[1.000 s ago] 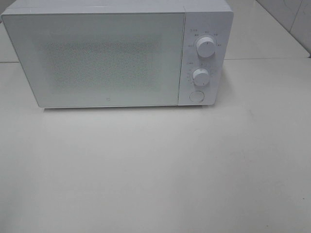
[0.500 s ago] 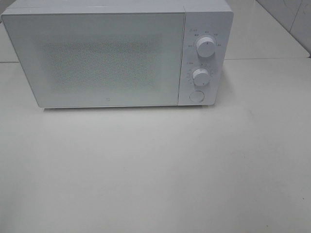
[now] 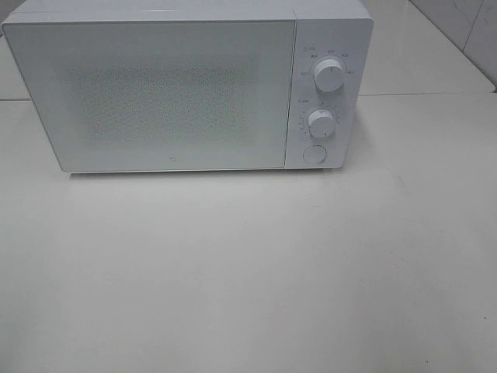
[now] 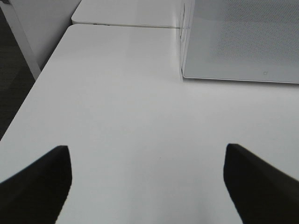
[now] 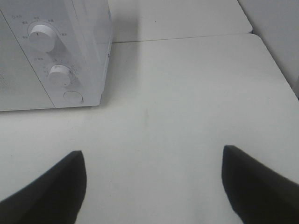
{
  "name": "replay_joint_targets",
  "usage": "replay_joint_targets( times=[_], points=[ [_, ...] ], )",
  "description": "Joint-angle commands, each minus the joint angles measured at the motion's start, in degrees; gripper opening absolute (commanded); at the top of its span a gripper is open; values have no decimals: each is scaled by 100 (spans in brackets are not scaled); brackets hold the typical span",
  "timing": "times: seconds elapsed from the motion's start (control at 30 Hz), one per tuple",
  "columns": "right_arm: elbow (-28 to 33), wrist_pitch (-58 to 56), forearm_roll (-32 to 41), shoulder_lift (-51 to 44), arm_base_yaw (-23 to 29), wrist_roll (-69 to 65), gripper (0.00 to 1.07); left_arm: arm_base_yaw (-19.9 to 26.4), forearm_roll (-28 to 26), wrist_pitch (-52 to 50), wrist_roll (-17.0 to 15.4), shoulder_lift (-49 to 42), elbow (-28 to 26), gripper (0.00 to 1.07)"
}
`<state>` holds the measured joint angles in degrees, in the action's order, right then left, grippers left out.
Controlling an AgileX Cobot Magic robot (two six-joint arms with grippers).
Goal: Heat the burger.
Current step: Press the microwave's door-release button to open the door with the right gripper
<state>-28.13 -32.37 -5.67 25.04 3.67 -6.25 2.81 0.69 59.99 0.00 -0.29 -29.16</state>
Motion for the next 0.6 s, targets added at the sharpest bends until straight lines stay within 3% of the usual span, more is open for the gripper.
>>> replay_joint_targets(
  times=[0.03, 0.4, 0.6],
  points=[
    [23, 481, 29, 298, -40, 40, 75, 29, -23, -57, 0, -115, 23, 84],
    [23, 2051, 17, 1547, -40, -46, 75, 29, -23, -57, 0, -115, 23, 84],
    [286, 3461, 17, 2200, -40, -63, 75, 29, -23, -57, 0, -115, 23, 84]
  ],
)
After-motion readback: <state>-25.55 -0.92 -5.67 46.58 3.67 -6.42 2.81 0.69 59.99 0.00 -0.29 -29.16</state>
